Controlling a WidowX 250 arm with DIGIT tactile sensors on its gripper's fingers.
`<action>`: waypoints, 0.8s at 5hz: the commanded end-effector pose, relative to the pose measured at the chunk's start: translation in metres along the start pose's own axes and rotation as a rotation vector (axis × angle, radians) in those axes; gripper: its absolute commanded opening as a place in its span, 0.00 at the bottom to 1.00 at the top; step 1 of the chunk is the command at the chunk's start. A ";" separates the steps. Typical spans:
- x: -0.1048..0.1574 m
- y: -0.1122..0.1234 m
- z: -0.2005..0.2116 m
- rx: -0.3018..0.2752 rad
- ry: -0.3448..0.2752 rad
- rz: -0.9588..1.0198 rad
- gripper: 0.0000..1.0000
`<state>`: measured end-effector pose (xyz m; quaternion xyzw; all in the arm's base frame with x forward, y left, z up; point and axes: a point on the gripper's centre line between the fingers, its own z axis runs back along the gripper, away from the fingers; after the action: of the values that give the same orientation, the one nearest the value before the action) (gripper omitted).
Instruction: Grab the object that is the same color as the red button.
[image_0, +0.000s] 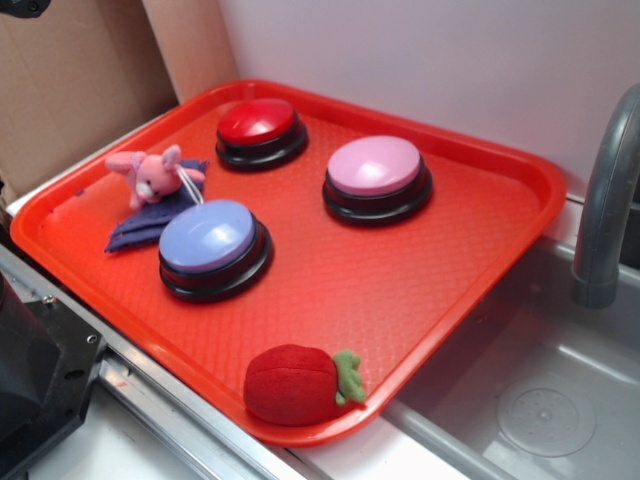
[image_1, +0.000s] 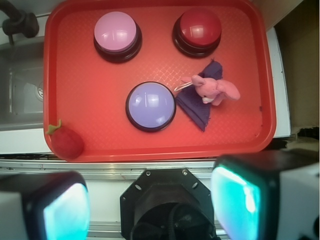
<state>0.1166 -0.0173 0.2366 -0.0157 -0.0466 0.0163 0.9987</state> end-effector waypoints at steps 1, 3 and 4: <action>0.000 0.000 0.000 0.000 0.000 0.000 1.00; 0.005 -0.056 -0.051 -0.009 -0.063 0.011 1.00; 0.005 -0.086 -0.078 -0.029 -0.066 -0.056 1.00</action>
<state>0.1294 -0.1045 0.1523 -0.0206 -0.0645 -0.0155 0.9976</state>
